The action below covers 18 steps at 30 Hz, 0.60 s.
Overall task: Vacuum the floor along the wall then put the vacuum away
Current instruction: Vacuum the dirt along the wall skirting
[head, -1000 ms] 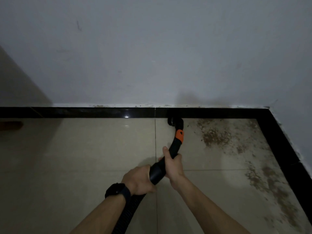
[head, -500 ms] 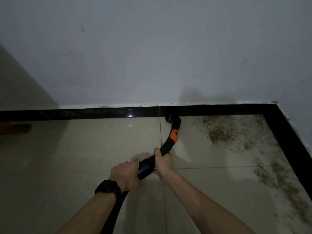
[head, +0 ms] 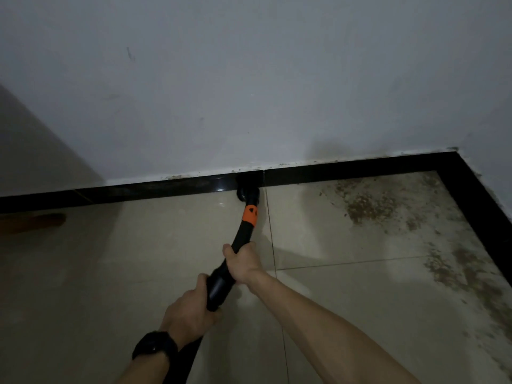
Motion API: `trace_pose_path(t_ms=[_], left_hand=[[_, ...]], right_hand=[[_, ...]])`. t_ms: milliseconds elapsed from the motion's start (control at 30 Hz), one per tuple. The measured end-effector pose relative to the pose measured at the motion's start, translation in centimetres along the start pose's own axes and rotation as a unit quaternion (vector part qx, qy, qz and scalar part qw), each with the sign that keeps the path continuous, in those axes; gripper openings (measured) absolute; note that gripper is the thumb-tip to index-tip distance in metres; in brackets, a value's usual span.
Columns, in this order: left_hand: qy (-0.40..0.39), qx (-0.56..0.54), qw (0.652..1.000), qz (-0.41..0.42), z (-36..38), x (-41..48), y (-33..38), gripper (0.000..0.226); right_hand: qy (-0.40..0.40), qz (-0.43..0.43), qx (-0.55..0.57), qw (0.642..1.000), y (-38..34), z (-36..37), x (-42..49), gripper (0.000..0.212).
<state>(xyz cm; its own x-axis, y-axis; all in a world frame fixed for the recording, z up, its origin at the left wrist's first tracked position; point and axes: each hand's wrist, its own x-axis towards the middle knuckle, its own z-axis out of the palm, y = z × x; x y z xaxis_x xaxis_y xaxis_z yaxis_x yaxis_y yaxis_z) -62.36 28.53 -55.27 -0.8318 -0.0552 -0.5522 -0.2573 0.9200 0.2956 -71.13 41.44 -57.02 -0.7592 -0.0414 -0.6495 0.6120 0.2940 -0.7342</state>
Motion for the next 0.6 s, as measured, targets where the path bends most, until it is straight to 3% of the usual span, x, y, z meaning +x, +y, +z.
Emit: trace_pose_path(t_ms=[133,333,400,600], left_hand=[[-0.045,-0.009,0.999,0.015,1.7,0.1,2.8,0.057],[-0.070,-0.016,0.996,0.056,3.8,0.7,7.1,0.073],[-0.069,-0.025,0.995,0.070,4.4,0.7,8.2,0.069],[-0.070,0.043,0.988,0.129,4.1,2.4,12.6,0.061]], right_hand=[[0.054,-0.025,-0.082,0.995,0.8,-2.0,-0.5,0.048],[0.093,-0.020,-0.113,0.989,2.4,-6.4,-0.6,0.044],[0.097,-0.019,-0.121,0.988,2.9,-7.6,-0.7,0.043],[0.173,0.012,-0.052,0.983,4.4,-13.0,-0.7,0.047]])
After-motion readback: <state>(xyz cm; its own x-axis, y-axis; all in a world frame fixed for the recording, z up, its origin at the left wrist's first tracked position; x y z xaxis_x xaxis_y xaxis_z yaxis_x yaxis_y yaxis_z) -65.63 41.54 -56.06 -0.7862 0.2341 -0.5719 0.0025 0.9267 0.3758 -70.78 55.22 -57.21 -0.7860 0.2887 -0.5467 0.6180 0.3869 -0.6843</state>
